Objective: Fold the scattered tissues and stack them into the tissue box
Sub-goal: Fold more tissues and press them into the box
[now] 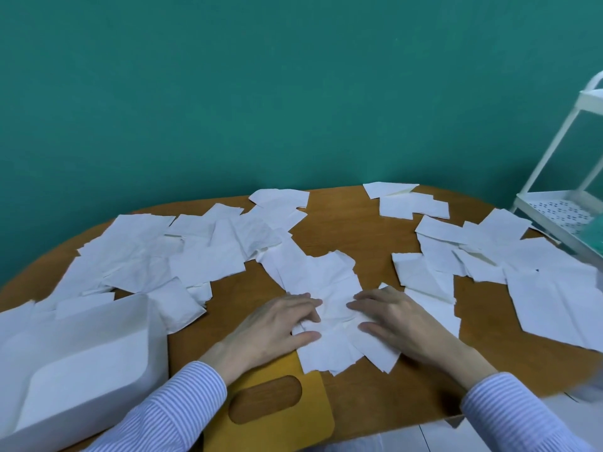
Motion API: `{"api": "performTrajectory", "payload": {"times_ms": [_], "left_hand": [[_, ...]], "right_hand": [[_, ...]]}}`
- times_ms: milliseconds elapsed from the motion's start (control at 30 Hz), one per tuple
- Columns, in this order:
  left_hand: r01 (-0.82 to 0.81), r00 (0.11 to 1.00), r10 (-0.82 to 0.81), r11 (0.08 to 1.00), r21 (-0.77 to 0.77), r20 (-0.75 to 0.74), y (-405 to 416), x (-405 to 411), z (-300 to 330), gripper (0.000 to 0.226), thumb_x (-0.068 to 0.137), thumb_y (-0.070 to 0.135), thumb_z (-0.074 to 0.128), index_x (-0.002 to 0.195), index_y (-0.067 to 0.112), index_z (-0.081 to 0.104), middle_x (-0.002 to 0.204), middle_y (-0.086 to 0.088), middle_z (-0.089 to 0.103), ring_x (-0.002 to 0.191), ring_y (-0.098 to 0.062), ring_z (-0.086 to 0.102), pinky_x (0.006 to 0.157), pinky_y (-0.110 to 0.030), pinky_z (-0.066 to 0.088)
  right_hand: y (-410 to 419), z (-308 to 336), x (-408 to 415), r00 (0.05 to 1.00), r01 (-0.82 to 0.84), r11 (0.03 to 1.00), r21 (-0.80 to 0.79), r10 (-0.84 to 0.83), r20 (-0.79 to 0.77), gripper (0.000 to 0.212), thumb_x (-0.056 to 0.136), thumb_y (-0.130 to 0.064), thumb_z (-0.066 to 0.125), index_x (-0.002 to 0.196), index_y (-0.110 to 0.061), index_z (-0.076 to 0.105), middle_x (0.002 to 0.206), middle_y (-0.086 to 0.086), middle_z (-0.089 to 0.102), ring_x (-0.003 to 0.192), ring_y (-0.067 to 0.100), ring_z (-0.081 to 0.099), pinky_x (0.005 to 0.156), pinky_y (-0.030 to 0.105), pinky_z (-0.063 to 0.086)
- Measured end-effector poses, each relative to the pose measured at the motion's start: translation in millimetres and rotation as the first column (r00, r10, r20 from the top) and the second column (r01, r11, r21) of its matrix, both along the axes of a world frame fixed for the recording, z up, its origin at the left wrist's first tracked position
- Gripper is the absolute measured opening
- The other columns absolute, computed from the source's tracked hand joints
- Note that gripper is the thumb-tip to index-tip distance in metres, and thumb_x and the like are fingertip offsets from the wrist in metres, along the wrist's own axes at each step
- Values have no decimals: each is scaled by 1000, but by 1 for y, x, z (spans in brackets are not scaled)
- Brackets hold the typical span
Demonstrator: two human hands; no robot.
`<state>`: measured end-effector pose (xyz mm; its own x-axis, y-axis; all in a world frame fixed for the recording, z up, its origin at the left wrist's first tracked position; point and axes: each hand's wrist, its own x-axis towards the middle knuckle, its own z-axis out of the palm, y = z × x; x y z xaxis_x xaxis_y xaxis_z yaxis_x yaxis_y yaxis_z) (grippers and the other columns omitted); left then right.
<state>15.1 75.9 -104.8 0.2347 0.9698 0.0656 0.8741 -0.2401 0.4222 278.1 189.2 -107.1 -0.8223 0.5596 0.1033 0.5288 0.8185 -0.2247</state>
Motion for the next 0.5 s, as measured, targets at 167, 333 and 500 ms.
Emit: {"api": "performTrajectory", "payload": {"times_ms": [167, 333, 500], "left_hand": [[-27, 999, 30, 986, 167, -19, -2, 4, 0, 36, 102, 48, 50, 119, 26, 73, 135, 14, 62, 130, 1, 51, 104, -28, 47], [-110, 977, 64, 968, 226, 203, -8, 9, 14, 33, 100, 42, 55, 115, 20, 76, 117, 13, 72, 108, 3, 63, 93, -20, 51], [-106, 975, 42, 952, 288, 219, -24, 5, 21, 31, 100, 38, 54, 110, 19, 77, 100, 14, 65, 96, 2, 58, 82, -18, 48]], "right_hand": [[6, 0, 3, 999, 24, 1000, 11, -23, -28, 41, 97, -43, 54, 138, -38, 50, 138, -14, 51, 119, 6, 46, 101, 23, 37], [4, 8, -5, 995, 36, 995, 96, -27, -97, 35, 97, -39, 56, 131, -33, 57, 131, -16, 55, 111, 8, 48, 91, 27, 43], [-5, 17, -9, 972, -13, 974, 226, 66, -227, 20, 101, -30, 46, 103, -26, 65, 99, -11, 64, 89, 13, 56, 73, 28, 43]]}}
